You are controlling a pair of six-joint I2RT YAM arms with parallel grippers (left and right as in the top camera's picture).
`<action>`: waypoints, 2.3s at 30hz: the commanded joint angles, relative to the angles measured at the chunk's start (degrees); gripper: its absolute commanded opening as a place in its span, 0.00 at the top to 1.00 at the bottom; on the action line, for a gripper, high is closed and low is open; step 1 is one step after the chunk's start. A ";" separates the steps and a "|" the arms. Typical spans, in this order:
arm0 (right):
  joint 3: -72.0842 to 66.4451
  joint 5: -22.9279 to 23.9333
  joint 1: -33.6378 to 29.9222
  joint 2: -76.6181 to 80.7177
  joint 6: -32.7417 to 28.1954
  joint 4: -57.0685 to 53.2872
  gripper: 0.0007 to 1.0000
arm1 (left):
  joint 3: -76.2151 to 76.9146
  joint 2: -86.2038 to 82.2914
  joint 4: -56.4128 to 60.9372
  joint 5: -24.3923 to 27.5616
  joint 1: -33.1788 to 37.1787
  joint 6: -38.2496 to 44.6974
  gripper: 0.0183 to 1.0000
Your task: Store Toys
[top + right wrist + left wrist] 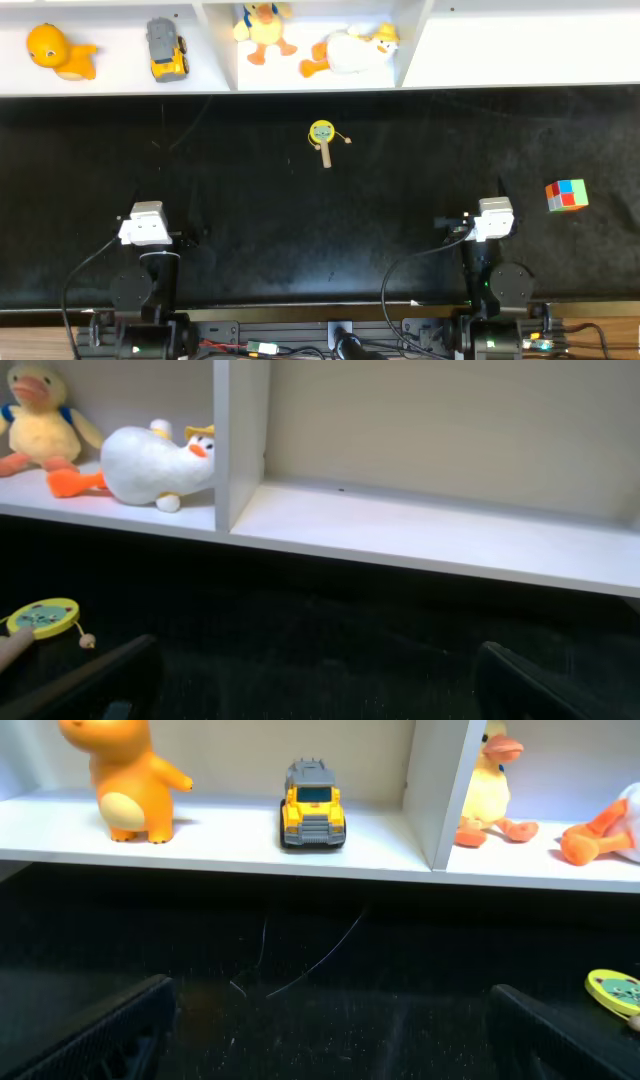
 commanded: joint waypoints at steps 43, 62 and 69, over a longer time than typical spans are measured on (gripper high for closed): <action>-0.31 4.33 -0.33 -0.48 -0.20 0.26 0.00 | -0.20 -0.52 -0.04 0.31 0.31 1.27 0.00; 0.09 6.43 4.83 -0.02 5.57 0.24 0.00 | -0.20 -0.52 -0.04 0.31 0.31 1.27 0.00; 9.40 12.37 8.79 8.04 9.18 -7.67 0.00 | -0.20 -0.52 -0.04 0.31 0.31 1.27 0.00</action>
